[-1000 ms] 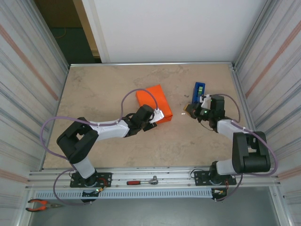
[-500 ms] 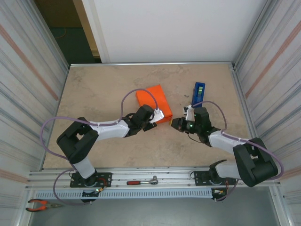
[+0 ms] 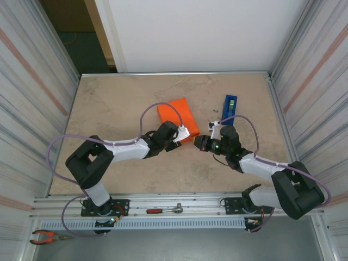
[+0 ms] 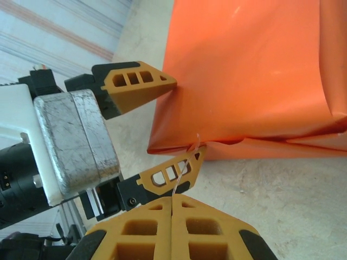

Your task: Wrap the gift box in paper

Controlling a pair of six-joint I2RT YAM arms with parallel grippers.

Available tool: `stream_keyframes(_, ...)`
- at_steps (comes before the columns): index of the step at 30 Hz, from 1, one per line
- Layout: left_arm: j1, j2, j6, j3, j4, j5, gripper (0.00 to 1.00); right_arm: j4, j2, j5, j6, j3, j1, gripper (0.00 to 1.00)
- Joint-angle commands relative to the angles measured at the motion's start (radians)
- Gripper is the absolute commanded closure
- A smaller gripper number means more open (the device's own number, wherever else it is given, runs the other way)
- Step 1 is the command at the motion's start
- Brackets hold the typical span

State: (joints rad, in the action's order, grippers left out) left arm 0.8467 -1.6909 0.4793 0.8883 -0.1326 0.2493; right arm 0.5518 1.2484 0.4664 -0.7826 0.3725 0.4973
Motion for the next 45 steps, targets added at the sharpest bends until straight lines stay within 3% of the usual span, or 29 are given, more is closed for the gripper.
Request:
stream_keyframes(1,0.007,-0.042,0.005,-0.005,0.036,-0.008,0.36,0.066,0.014,-0.032,0.010,-0.010,0.009,1.00)
stream_keyframes(13,0.007,-0.045,-0.004,-0.007,0.031,-0.019,0.37,0.249,0.108,-0.040,-0.019,-0.014,0.026,1.00)
stream_keyframes(45,0.007,-0.059,0.001,-0.005,0.036,-0.021,0.38,0.468,0.371,-0.047,-0.076,0.017,0.041,1.00)
